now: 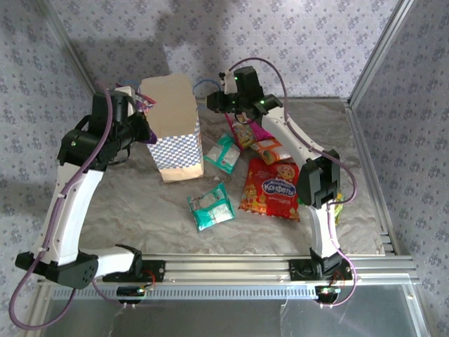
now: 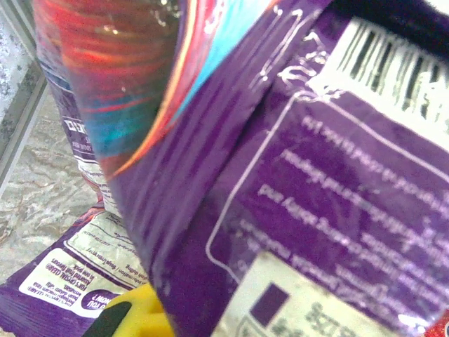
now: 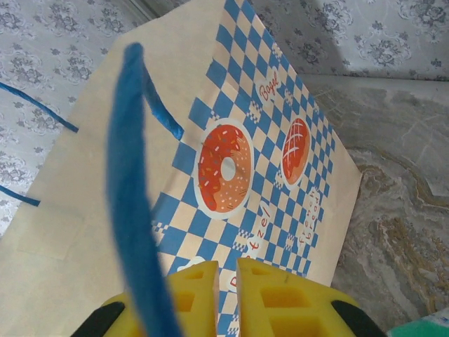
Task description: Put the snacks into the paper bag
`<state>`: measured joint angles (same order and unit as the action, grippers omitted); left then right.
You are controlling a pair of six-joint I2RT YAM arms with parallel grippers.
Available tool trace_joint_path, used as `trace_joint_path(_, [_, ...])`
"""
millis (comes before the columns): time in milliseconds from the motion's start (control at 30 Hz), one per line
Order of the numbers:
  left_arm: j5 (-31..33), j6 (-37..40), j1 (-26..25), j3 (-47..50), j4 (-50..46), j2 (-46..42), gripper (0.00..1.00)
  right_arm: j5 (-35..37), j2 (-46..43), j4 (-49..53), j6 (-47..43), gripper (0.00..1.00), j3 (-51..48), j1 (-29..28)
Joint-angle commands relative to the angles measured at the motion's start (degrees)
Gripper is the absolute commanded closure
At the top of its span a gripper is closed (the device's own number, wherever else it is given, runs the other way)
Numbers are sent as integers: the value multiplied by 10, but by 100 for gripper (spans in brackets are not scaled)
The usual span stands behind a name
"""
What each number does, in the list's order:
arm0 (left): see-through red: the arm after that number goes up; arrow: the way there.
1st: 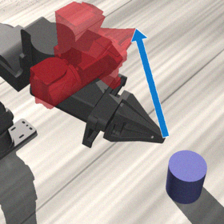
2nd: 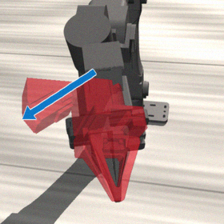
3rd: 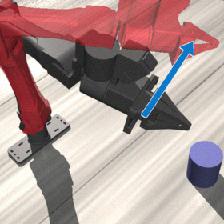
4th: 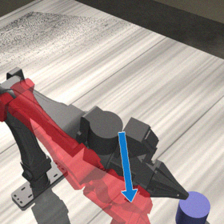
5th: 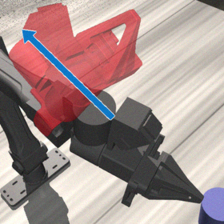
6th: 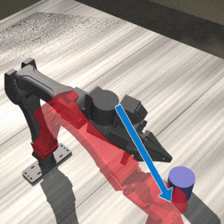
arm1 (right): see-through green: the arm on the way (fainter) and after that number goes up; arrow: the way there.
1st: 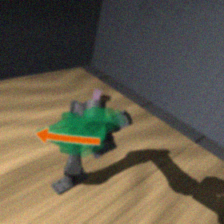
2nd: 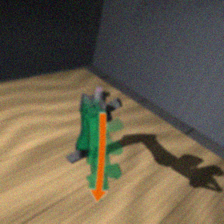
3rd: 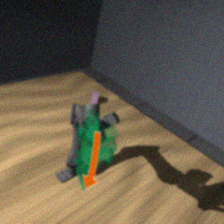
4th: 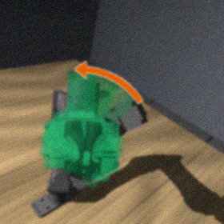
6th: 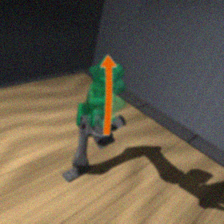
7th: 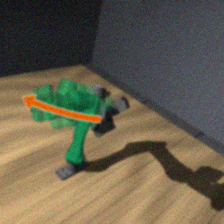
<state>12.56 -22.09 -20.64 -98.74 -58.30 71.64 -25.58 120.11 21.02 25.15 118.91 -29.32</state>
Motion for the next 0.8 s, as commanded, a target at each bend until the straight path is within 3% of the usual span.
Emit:
trace_joint_path(0, [-13, 3, 2, -28, 35, 4, 100, -18, -38, -21, 11, 86, -14, 3])
trace_joint_path(767, [-47, 20, 2, -121, 62, 134, 100, -27, -72, -44, 20, 88, -67, 11])
